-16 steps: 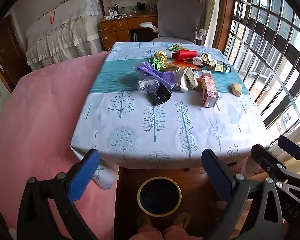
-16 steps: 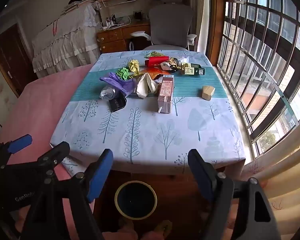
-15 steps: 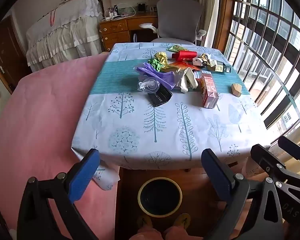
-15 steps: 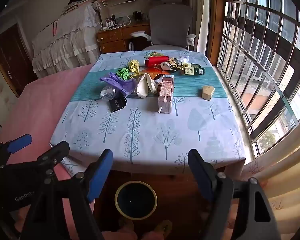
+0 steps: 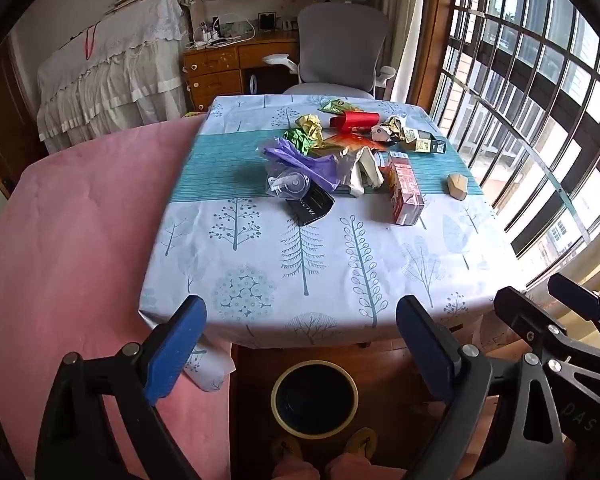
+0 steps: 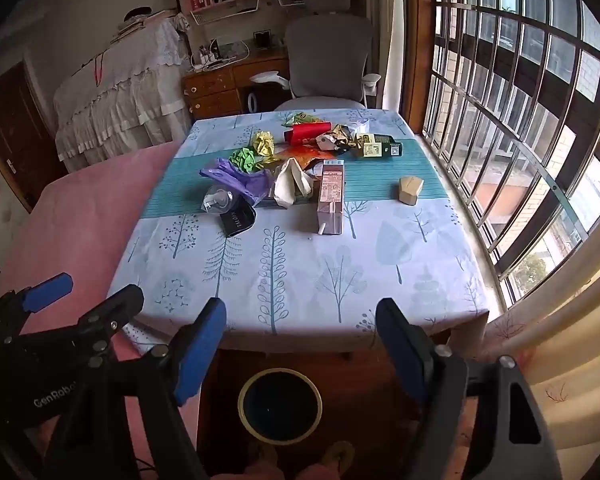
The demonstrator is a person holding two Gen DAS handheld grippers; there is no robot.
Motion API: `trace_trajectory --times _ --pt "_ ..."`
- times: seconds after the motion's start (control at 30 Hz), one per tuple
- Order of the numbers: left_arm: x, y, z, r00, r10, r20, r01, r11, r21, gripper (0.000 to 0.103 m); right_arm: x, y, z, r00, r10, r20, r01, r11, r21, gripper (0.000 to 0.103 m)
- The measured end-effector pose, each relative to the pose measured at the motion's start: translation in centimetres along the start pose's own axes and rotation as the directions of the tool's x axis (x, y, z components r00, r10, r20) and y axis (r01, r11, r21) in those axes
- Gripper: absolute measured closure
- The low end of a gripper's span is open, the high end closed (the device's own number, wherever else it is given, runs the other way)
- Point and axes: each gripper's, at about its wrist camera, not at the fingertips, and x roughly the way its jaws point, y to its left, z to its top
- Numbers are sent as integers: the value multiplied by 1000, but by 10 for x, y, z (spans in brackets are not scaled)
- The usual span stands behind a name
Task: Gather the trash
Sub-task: 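Move both tools toward the trash pile on the table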
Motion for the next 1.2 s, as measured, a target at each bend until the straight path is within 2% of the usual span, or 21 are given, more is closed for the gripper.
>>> trace_trajectory --times 0.73,1.2 --pt "3 17 -1 1000 11 -13 -11 1000 1 10 -2 18 -6 1000 -4 -24 4 1000 -6 25" --pt "9 24 -2 999 -6 -36 7 1000 22 10 3 24 -11 999 -4 -38 4 1000 10 25"
